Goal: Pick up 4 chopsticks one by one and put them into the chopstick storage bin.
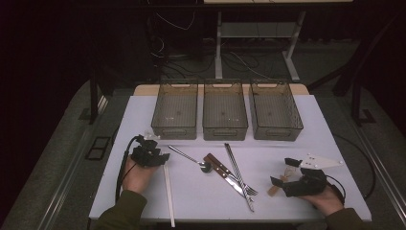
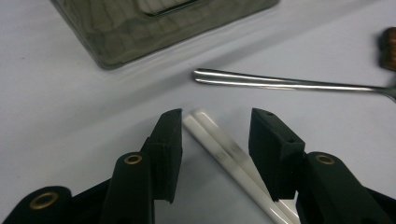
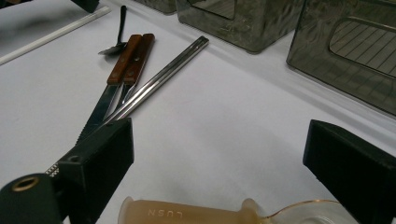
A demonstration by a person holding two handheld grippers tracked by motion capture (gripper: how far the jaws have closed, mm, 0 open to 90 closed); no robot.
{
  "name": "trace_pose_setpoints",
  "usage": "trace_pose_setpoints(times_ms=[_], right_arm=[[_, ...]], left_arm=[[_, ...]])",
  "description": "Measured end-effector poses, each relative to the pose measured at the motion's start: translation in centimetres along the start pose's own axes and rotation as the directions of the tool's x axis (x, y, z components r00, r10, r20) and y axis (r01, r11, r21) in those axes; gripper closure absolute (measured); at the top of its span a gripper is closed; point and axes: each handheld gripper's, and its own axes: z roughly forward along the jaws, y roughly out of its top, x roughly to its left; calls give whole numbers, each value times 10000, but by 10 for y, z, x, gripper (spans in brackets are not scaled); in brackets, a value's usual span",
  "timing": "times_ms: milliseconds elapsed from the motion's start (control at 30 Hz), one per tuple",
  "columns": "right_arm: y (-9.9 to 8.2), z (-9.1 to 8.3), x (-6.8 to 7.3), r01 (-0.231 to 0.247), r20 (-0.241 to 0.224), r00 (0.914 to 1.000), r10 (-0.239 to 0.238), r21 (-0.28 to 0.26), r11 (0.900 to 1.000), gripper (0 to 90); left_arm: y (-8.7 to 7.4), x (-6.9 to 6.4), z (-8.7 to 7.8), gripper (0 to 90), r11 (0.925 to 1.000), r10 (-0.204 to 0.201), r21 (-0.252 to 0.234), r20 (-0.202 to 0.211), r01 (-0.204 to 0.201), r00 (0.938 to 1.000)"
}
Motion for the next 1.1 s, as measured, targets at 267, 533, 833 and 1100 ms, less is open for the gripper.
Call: trace_pose_setpoints(times_ms=[267, 533, 833, 1100], right_arm=[[0, 0, 1, 31, -18, 10000, -31, 20, 10000, 88], [0, 0, 1, 40, 17, 10000, -40, 34, 10000, 88], [0, 0, 1, 59, 16, 10000, -60, 39, 10000, 88], [0, 0, 1, 60, 15, 10000, -60, 39, 10000, 88]], left_arm=[[-2, -3, 5, 543, 10000, -17, 51, -202, 18, 9998], [-2, -5, 6, 585, 9999, 121, -6, -189, -121, 9997], [0, -7, 8, 644, 9995, 317, -18, -156, -318, 9994], [1, -7, 9, 667, 9990, 439, -16, -83, -439, 9990]])
